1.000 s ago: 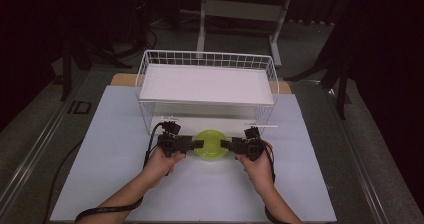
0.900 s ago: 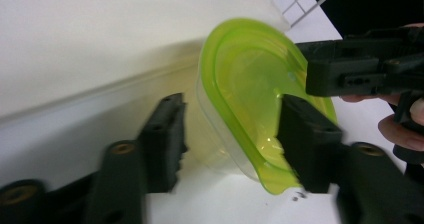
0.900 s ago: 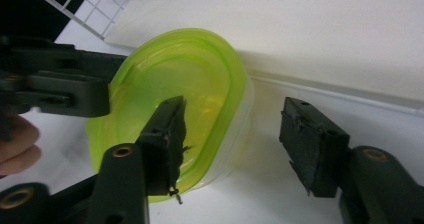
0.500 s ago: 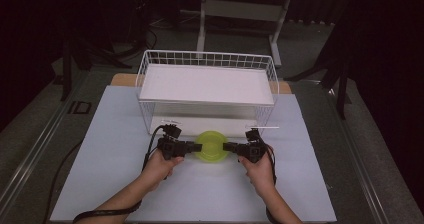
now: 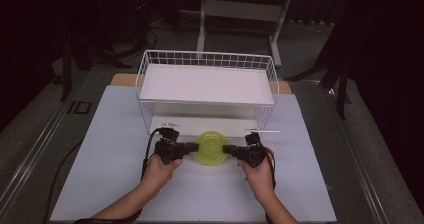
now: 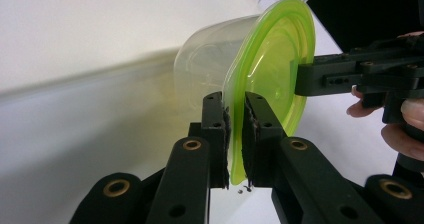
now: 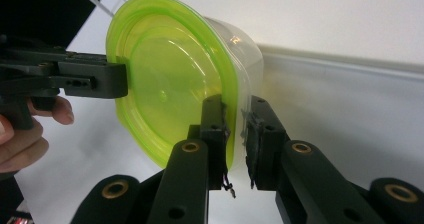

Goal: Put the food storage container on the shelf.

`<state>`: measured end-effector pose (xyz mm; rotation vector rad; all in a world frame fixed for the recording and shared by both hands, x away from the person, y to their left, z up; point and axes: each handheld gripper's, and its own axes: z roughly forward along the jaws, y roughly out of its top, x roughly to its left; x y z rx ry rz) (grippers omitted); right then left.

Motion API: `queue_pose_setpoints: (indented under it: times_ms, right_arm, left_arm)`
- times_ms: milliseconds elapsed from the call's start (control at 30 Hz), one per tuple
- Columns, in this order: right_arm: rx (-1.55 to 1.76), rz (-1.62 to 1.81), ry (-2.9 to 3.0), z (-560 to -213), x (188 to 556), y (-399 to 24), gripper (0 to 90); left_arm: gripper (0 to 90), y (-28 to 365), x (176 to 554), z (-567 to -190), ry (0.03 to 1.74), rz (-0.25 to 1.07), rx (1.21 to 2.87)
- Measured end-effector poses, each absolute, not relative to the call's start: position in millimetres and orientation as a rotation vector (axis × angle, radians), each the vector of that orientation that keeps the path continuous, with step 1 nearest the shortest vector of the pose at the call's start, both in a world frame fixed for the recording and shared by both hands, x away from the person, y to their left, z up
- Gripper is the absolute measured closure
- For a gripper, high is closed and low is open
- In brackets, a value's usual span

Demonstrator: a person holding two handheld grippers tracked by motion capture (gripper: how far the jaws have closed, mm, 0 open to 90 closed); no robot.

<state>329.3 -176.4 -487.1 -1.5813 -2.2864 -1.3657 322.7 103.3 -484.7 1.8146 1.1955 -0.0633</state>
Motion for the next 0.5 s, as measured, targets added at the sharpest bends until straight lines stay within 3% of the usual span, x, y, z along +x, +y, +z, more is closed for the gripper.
queue_pose_setpoints:
  times_ms: [500]
  right_arm:
    - [-1.562, -1.522, -2.321, -466, 346, -159, 80.1]
  left_arm:
    - [81.8, 119, 344, -470, 1.176, 0.032, 1.761]
